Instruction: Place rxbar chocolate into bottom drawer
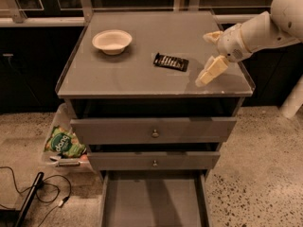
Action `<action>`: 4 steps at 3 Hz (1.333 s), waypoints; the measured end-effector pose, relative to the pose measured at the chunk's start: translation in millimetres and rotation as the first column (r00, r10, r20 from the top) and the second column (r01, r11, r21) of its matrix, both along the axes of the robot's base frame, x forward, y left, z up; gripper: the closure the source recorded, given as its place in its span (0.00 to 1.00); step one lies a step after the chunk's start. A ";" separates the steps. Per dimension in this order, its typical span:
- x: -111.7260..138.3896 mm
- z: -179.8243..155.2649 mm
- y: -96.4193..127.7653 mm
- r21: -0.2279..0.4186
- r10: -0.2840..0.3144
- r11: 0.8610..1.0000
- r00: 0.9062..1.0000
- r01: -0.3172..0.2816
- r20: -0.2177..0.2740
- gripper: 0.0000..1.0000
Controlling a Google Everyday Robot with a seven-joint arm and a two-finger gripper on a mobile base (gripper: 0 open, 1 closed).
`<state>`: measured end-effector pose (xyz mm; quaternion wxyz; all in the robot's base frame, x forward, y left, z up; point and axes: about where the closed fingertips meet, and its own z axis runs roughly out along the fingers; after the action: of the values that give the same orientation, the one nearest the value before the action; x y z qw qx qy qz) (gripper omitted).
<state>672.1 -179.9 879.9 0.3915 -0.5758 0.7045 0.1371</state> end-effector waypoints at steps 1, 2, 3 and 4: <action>20.9 -3.9 3.6 0.115 0.017 0.993 0.999 -0.013 -0.029 0.00; 38.4 -13.3 15.9 0.198 0.042 0.980 0.994 -0.022 -0.097 0.00; 51.8 -20.0 35.6 0.261 0.078 0.965 0.983 -0.033 -0.166 0.00; 65.2 -22.5 59.0 0.326 0.117 0.944 0.969 -0.041 -0.217 0.00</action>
Offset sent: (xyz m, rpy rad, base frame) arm 0.0746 0.0239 -0.0155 0.3214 0.2209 0.0514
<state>737.3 -120.9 857.4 0.3882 -0.5129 0.6901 0.3316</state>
